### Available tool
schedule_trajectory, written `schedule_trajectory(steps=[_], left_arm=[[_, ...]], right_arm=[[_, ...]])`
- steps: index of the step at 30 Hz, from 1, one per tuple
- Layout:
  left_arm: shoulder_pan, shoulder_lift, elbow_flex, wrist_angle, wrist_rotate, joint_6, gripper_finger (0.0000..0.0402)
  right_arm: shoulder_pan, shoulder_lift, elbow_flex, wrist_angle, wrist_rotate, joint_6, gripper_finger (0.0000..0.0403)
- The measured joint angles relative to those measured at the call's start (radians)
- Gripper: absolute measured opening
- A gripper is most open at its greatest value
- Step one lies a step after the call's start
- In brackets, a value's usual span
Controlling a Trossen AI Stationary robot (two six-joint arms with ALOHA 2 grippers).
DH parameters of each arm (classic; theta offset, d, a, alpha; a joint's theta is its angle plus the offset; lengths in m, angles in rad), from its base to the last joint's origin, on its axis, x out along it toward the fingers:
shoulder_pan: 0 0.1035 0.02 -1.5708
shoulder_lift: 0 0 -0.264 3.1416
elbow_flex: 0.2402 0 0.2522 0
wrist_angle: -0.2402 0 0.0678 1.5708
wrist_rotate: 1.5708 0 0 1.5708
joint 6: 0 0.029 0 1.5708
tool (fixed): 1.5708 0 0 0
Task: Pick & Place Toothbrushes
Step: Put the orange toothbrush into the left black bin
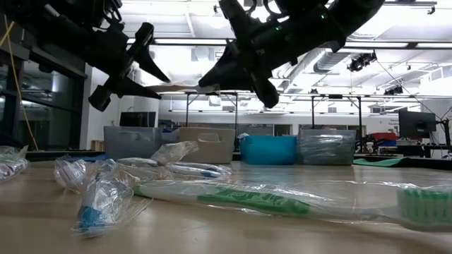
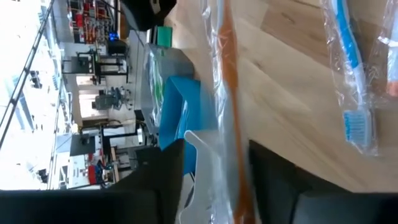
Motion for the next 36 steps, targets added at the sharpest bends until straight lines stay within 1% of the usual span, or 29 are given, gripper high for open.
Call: schedule_trajectory(steps=[7,8,11,14,18,21,25,27,29,32,33,36], left_arm=[[0.000,0.000,0.000,-0.004,0.002,-0.025,0.0045],[0.000,0.000,0.000,-0.008,0.002,-0.028,0.0041],[0.000,0.000,0.000,-0.015,0.003,-0.032,0.0041],[0.000,0.000,0.000,-0.018,0.004,-0.033,0.0040],[0.000,0.000,0.000,-0.023,0.003,-0.045,0.0028],[0.000,0.000,0.000,-0.033,-0.011,-0.050,0.0017],[0.000,0.000,0.000,-0.041,-0.073,-0.051,0.0017],[0.000,0.000,0.000,-0.042,-0.126,-0.056,0.0017],[0.000,0.000,0.000,-0.040,-0.196,-0.060,0.0017],[0.003,0.000,0.000,-0.039,-0.308,-0.043,0.0017],[0.010,0.000,0.000,-0.038,-0.330,-0.023,0.0017],[0.053,0.000,0.005,-0.048,-0.333,0.006,0.0017]], right_arm=[[0.000,0.000,0.000,0.002,0.004,-0.008,0.0013],[0.000,0.000,0.000,0.001,0.009,-0.009,0.0013],[0.000,0.000,0.000,-0.002,0.014,-0.012,0.0020],[0.000,0.000,0.000,-0.002,0.008,-0.024,0.0036],[0.003,-0.005,0.000,-0.006,0.005,-0.031,0.0071],[0.003,-0.034,0.000,-0.044,-0.010,-0.032,0.0102],[0.004,-0.108,0.000,-0.138,-0.033,-0.034,0.0143],[0.006,-0.150,0.000,-0.182,-0.053,-0.034,0.0158],[0.012,-0.203,0.000,-0.264,-0.052,-0.033,0.0167],[0.027,-0.273,0.000,-0.371,-0.022,-0.037,0.0173],[0.032,-0.290,0.000,-0.408,-0.001,-0.040,0.0173],[0.051,-0.341,0.000,-0.505,0.071,-0.062,0.0170]])
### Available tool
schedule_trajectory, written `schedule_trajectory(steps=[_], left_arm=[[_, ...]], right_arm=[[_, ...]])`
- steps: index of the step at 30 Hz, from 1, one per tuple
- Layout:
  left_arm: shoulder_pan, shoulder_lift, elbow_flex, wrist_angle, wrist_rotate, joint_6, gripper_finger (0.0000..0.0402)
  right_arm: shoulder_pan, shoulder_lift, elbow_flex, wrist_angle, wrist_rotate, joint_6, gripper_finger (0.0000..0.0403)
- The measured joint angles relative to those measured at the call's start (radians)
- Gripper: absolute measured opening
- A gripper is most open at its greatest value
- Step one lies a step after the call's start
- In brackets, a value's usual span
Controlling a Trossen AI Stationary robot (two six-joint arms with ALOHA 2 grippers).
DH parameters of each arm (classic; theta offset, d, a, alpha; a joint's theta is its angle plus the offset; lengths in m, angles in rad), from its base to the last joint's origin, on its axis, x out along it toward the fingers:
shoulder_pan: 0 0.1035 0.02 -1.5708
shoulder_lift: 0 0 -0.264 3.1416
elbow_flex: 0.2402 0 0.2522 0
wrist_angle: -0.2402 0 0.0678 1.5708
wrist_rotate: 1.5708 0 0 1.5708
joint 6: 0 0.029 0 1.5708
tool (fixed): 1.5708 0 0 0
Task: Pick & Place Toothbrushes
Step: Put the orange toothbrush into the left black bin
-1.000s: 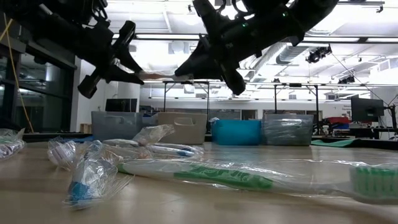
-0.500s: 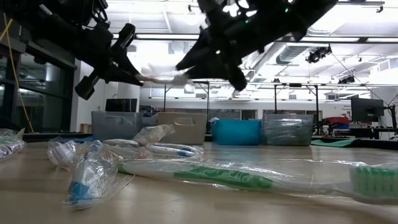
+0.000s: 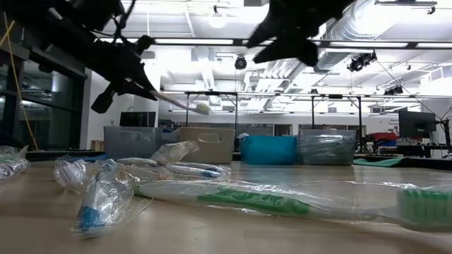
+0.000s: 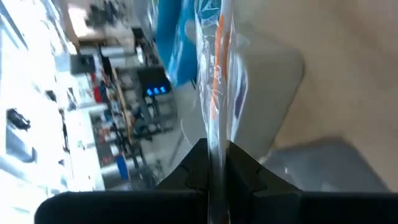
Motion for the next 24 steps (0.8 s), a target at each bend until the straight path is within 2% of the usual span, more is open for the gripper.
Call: schedule_trajectory(steps=[5,10,16,20,24], left_arm=[[0.136,0.000,0.077,-0.066,0.098,0.015,0.0017],[0.304,0.000,0.222,-0.275,0.254,0.018,0.0017],[0.489,0.019,0.380,-0.489,0.309,-0.061,0.0017],[0.596,0.081,0.458,-0.617,0.431,0.071,0.0017],[0.664,0.191,0.554,-0.701,0.474,0.124,0.0017]], right_arm=[[0.014,-0.035,0.000,-0.101,0.071,-0.039,0.0161],[0.009,-0.036,-0.001,-0.151,0.071,-0.082,0.0157],[0.001,-0.036,0.000,-0.220,0.110,-0.159,0.0155],[-0.005,-0.036,0.000,-0.271,0.180,-0.224,0.0155],[-0.029,-0.036,0.000,-0.329,0.202,-0.244,0.0155]])
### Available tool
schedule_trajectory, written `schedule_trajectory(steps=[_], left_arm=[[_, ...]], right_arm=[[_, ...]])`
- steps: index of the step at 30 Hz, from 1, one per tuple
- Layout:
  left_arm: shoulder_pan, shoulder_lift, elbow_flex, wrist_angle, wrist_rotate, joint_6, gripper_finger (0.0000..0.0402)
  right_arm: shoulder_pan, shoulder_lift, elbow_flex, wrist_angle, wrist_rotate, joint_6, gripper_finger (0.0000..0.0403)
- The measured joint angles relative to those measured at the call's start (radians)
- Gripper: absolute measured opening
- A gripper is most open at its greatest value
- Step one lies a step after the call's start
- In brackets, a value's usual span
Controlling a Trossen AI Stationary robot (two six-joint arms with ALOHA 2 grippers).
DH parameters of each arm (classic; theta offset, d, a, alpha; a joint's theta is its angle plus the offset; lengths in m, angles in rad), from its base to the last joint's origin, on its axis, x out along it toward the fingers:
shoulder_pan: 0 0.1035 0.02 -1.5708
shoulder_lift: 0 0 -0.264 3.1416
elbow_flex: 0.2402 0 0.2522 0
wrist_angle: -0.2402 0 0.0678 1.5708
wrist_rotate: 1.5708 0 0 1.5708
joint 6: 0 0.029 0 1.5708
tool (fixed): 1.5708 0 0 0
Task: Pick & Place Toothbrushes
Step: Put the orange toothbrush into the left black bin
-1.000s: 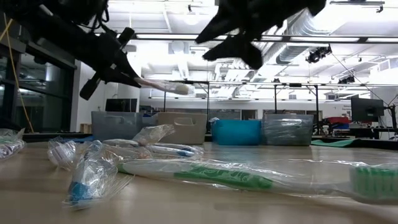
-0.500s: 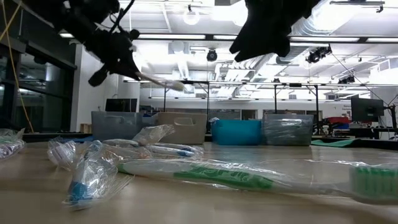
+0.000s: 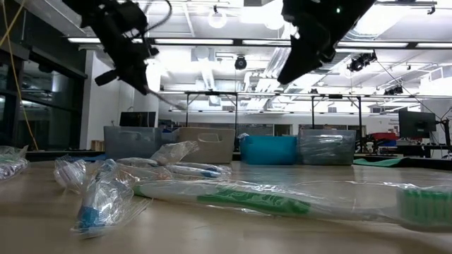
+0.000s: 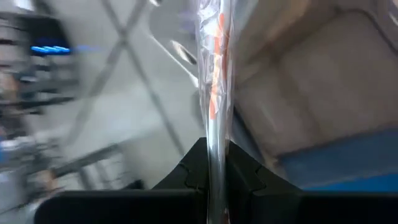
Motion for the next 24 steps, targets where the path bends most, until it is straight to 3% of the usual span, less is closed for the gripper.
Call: schedule_trajectory(steps=[7,14,18,24], left_arm=[[0.062,0.223,0.230,-0.289,0.090,-0.022,0.0017],[0.058,0.349,0.430,-0.393,-0.042,-0.037,0.0017],[0.049,0.401,0.542,-0.518,-0.110,0.086,0.0017],[0.059,0.460,0.602,-0.633,-0.105,0.216,0.0017]], right_arm=[[-0.054,-0.005,0.000,-0.099,-0.001,-0.018,0.0155],[-0.082,-0.033,0.000,-0.155,-0.001,-0.016,0.0155],[-0.081,-0.051,0.000,-0.168,-0.004,-0.016,0.0155],[-0.081,-0.059,0.000,-0.165,-0.007,-0.015,0.0155]])
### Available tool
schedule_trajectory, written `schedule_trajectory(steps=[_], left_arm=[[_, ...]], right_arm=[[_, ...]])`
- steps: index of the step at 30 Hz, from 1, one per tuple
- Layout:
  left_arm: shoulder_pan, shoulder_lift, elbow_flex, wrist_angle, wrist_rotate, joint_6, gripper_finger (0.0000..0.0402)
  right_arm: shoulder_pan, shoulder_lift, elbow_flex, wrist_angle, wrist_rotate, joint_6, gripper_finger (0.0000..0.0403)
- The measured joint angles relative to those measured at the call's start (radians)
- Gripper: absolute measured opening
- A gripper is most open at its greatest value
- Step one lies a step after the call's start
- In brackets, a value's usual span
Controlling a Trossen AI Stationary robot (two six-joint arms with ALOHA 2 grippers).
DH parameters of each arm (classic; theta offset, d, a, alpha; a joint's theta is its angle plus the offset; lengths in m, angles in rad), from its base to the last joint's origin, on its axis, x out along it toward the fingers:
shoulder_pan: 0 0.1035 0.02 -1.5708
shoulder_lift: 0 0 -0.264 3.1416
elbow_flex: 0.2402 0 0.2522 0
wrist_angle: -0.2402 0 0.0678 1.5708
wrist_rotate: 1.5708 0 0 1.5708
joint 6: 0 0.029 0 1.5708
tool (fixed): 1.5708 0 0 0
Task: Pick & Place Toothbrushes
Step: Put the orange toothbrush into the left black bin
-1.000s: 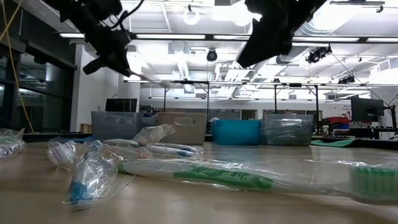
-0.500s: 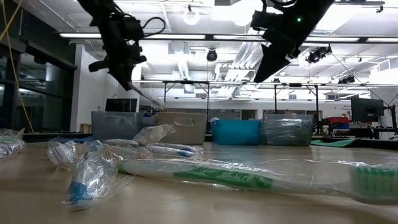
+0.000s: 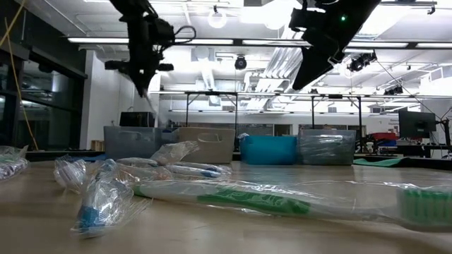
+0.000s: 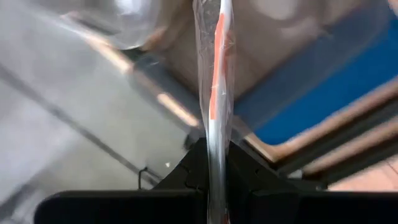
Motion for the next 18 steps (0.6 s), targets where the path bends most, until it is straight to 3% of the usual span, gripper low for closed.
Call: schedule_trajectory(steps=[5,9,18], left_arm=[[0.006,0.062,-0.001,-0.025,-0.038,0.050,0.0017],[0.025,0.084,-0.001,-0.017,0.057,0.058,0.0017],[0.039,0.159,-0.001,-0.018,0.103,0.072,0.0017]], right_arm=[[0.000,0.000,0.000,0.000,-0.001,0.007,0.0155],[0.000,0.000,0.000,0.000,-0.001,0.026,0.0155],[0.002,0.000,0.000,-0.001,-0.001,0.032,0.0155]])
